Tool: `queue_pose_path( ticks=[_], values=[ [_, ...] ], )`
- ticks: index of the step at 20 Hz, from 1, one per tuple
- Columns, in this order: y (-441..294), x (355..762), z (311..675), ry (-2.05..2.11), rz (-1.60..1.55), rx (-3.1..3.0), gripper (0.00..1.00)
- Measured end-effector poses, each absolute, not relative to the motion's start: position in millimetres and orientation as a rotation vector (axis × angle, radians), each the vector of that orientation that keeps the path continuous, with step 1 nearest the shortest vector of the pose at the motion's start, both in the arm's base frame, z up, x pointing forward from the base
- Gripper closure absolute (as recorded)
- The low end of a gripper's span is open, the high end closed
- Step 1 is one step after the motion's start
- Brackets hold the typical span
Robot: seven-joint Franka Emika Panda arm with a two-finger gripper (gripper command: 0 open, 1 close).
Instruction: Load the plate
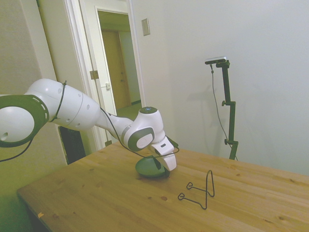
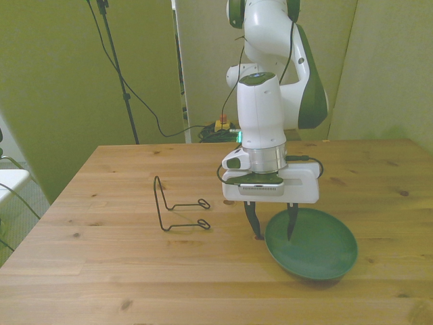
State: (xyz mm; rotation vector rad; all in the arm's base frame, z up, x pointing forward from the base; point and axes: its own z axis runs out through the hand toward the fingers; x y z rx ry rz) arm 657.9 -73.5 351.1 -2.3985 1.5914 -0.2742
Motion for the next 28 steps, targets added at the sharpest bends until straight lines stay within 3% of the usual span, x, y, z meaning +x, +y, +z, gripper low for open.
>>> queue_pose_path(
  ticks=[22,28],
  values=[
    [-72,661,355,1.595,-0.267,-2.381,1.0],
    [-71,668,377,1.603,-0.245,-2.376,1.0]
  ],
)
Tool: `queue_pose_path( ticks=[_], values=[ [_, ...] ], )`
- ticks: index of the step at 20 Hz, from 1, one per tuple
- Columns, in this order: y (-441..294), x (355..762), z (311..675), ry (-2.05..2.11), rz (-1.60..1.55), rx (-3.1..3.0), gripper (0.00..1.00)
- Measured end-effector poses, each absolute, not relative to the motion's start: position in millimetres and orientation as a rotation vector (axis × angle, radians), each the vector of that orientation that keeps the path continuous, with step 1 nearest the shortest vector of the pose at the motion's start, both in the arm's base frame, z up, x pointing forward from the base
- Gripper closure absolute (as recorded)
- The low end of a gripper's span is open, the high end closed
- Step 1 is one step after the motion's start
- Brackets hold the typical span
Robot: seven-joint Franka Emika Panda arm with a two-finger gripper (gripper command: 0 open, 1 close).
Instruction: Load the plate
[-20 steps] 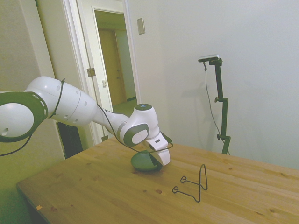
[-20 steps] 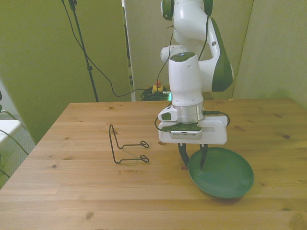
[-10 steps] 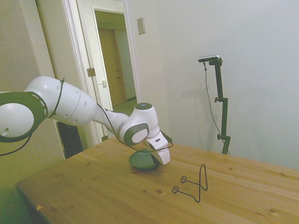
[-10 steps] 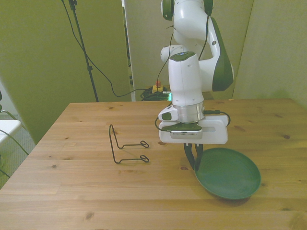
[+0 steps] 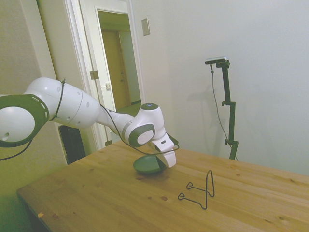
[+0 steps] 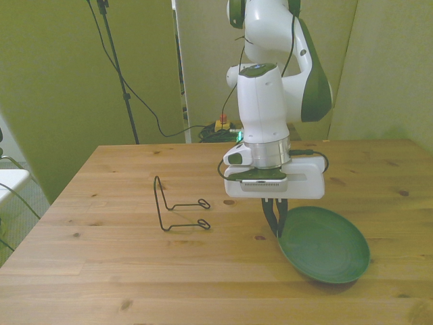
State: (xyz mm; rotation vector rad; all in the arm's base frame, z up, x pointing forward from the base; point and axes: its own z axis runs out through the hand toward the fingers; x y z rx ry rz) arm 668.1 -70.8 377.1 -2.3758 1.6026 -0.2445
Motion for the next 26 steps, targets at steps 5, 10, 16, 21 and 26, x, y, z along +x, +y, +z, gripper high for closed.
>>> queue_pose_path(
  ticks=[5,10,16,21,26],
  values=[
    [-64,671,398,1.598,-0.237,-2.378,1.0],
    [-52,672,425,1.576,-0.252,-2.393,1.0],
    [-48,665,461,1.555,-0.284,-2.43,1.0],
    [-68,659,491,1.571,-0.307,-2.525,1.0],
    [-85,656,521,1.586,-0.372,-2.655,1.0]
  ],
)
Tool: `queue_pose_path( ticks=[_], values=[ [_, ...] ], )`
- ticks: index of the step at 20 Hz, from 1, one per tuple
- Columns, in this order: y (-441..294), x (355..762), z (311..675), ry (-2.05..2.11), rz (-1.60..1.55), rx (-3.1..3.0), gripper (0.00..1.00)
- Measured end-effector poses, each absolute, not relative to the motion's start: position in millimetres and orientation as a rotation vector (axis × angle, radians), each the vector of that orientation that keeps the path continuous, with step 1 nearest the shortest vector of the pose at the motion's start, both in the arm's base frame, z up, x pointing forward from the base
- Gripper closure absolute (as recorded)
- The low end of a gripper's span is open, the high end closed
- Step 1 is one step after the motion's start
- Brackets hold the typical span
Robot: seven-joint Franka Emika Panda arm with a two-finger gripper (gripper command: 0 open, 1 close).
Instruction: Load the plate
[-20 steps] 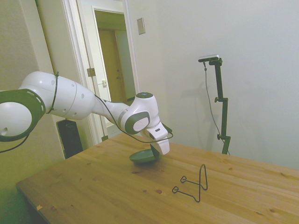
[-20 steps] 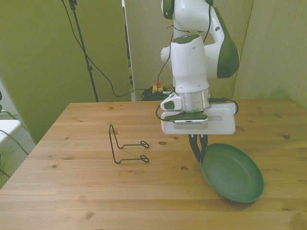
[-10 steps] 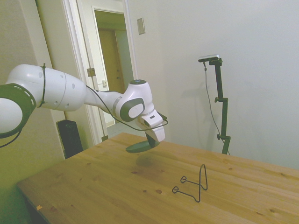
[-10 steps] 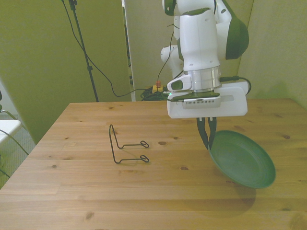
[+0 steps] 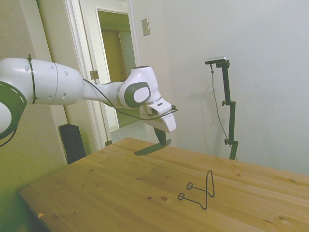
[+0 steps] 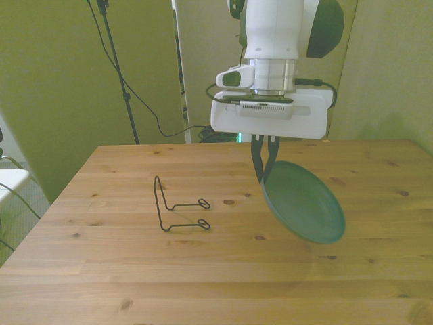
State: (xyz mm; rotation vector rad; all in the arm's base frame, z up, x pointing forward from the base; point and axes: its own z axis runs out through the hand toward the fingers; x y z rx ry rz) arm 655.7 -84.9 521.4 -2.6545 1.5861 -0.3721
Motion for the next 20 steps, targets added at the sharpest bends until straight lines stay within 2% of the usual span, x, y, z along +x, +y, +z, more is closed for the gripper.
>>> queue_pose_path(
  ticks=[11,20],
  values=[
    [-117,621,576,1.478,-0.494,-2.969,1.0],
    [-141,620,572,1.335,-0.621,-3.297,1.0]
  ],
)
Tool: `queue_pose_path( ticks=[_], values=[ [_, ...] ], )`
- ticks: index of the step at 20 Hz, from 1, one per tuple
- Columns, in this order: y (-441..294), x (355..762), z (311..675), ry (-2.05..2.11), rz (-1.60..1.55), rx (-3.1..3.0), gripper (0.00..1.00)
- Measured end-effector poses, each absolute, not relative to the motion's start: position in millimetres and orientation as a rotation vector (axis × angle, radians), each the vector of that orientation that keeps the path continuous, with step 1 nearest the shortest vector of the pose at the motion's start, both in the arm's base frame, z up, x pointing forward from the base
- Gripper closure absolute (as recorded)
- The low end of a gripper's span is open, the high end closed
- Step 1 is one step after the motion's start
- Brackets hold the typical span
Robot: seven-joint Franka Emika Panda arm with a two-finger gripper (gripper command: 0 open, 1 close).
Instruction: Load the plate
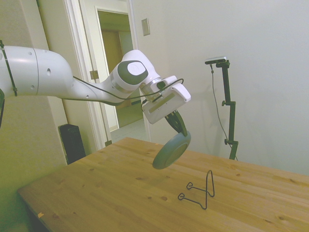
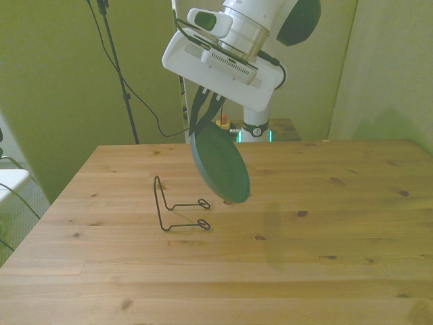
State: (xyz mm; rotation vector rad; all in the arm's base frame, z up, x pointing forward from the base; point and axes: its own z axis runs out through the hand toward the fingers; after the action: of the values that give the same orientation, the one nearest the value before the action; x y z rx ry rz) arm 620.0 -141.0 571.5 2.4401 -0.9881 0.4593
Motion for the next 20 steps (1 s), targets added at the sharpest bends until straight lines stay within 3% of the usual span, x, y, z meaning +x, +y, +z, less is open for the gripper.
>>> queue_pose_path(
  ticks=[13,20],
  values=[
    [-140,622,560,-0.708,0.43,2.185,1.0],
    [-155,619,531,-0.631,0.383,2.089,1.0]
  ],
)
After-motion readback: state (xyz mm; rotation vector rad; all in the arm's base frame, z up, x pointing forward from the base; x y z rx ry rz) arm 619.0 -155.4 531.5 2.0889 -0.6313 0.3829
